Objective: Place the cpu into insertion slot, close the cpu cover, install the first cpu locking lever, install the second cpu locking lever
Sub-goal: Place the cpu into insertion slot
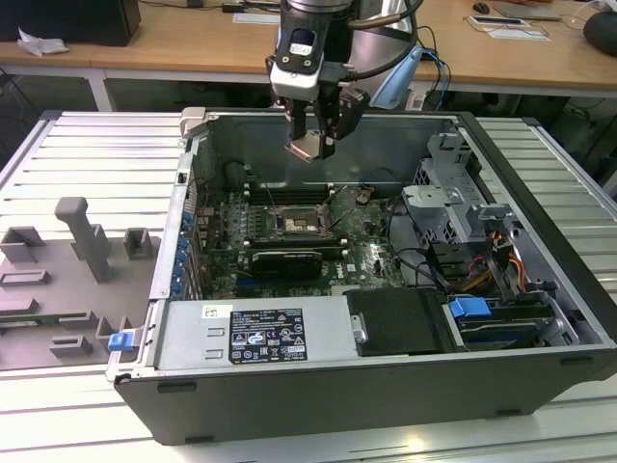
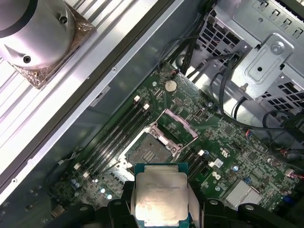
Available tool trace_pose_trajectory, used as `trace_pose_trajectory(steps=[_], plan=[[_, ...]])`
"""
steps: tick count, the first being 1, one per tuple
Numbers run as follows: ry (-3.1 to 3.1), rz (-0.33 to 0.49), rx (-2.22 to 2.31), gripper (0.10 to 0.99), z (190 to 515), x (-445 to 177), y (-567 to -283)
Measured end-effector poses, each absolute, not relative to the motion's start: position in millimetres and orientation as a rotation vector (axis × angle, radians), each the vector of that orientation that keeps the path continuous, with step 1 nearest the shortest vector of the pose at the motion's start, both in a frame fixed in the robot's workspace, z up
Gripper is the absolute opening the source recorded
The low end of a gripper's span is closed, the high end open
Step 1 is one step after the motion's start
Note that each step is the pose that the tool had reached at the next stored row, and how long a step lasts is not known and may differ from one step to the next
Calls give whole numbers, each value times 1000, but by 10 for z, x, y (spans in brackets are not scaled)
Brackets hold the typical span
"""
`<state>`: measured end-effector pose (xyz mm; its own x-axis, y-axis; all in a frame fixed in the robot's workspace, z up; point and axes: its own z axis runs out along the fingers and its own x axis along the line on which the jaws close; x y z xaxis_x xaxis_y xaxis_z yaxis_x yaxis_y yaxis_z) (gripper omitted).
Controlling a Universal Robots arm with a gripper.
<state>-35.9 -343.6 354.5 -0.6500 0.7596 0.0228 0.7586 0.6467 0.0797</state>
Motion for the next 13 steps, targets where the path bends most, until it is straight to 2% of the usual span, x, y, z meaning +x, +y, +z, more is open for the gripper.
trace_pose_trajectory(steps=[13], plan=[[2817, 127, 1355, 533, 3527, -359, -3437]])
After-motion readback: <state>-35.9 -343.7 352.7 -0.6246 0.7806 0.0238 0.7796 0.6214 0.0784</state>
